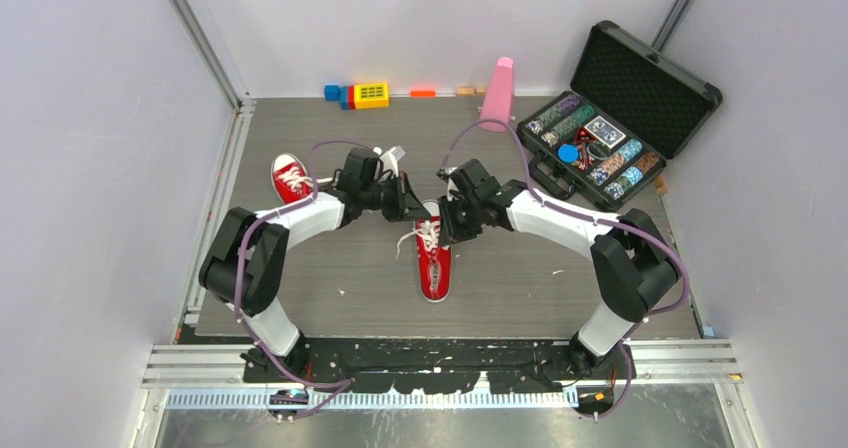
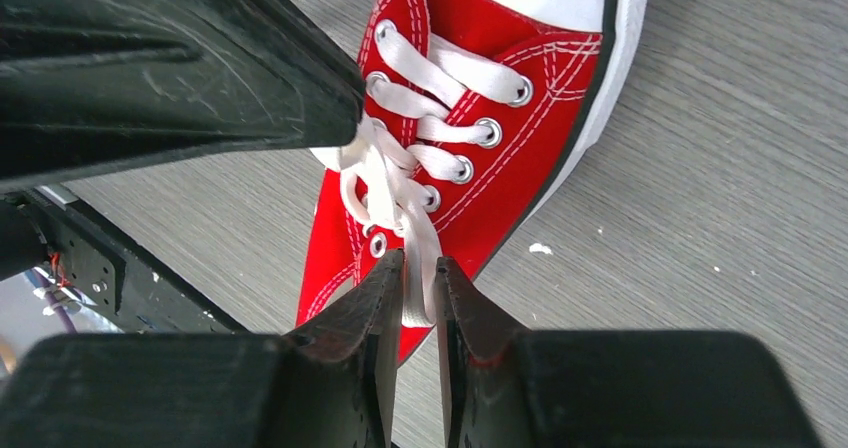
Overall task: Tie the shoes
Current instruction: Tie the shoelace on the shoe.
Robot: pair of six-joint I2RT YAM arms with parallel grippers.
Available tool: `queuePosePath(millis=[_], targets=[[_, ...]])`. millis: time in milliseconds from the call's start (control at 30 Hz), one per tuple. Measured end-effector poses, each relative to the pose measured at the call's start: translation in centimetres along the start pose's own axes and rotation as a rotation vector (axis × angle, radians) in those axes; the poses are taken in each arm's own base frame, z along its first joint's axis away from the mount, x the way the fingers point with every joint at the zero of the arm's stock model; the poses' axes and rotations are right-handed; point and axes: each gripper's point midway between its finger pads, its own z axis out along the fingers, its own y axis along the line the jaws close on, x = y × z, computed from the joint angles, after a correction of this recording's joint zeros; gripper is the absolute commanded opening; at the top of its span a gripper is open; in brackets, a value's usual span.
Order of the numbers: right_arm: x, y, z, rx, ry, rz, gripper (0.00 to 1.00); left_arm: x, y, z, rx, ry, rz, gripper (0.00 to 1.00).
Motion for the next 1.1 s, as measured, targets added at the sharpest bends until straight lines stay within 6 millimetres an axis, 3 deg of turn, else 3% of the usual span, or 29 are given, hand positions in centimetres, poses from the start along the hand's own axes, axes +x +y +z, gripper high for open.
queuePosePath(millis=[267,500,667,900,1100], targets=[[0.0,0.3,0.1,-0.009,0.003,-0.001,0.12,-0.1,-0.3,0.0,0.001,0.005,0.004,0.0],[1.4,1.3,0.5,0.031,0.019,-0.073,0.09,0.2,-0.5,0.1,0.001,0.016,0.008,0.0],[1.5,1.9,0.4,0.113,-0.006,-0.15,0.1,0.2,-0.7,0.2,0.001,0.02,0.016,0.0],[0.5,2.4,-0.4,0.258,-0.068,-0.251,0.25,0.3,-0.6,0.2,0.0,0.022,0.014,0.0],[0.8,2.6,-0.4,0.274,-0.07,-0.274,0.25,0.5,0.2,0.6,-0.007,0.038,-0.016,0.0]])
